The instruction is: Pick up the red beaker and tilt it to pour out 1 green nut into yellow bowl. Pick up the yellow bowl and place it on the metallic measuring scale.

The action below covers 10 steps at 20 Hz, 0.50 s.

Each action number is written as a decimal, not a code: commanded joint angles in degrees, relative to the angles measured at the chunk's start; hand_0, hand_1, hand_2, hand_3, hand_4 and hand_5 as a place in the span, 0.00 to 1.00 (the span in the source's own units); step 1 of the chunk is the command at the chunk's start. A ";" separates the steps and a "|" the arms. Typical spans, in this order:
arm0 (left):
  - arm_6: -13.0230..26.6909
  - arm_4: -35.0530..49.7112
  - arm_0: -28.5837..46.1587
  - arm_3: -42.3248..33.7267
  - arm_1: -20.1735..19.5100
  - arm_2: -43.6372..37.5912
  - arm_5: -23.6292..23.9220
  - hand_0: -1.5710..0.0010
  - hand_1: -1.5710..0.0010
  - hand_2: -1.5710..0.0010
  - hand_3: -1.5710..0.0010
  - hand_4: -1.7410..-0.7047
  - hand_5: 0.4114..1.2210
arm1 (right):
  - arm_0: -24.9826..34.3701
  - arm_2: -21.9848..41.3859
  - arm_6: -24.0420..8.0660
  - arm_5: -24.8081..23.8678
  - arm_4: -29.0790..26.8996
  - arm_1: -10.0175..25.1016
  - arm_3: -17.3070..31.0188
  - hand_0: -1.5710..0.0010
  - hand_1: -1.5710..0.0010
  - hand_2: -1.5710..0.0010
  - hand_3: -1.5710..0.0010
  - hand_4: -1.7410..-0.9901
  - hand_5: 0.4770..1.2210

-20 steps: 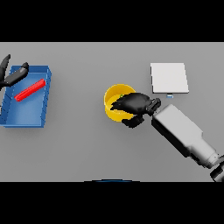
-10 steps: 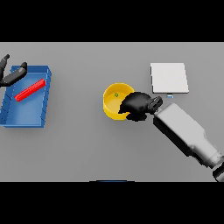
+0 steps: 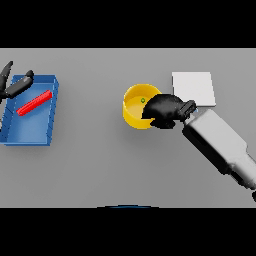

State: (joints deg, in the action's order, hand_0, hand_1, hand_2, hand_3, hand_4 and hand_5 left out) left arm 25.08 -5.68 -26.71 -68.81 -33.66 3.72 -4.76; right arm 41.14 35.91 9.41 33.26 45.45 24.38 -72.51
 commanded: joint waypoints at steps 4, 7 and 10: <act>0.43 0.96 -0.28 -0.25 -0.09 -0.78 -0.08 1.00 1.00 1.00 1.00 0.91 0.36 | -1.10 -1.17 -2.59 1.07 -0.19 2.49 -4.15 0.00 0.00 0.06 0.24 0.00 1.00; 0.29 1.27 -0.02 -0.14 0.27 -0.82 -0.06 1.00 1.00 1.00 1.00 0.91 0.36 | -1.83 -2.74 -3.66 1.20 -0.81 3.78 -5.60 0.03 0.00 0.03 0.25 0.00 1.00; 1.24 2.02 0.39 -1.33 0.22 -1.08 -0.26 1.00 1.00 1.00 1.00 0.89 0.38 | -0.75 -4.73 -4.81 -0.28 -0.72 5.43 -4.58 0.02 0.00 0.05 0.25 0.00 1.00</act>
State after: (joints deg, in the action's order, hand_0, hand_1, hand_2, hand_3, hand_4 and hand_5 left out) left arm 26.23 -3.66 -26.31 -70.14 -33.44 2.63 -5.01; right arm 40.39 31.18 4.43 32.99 44.75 29.86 -77.07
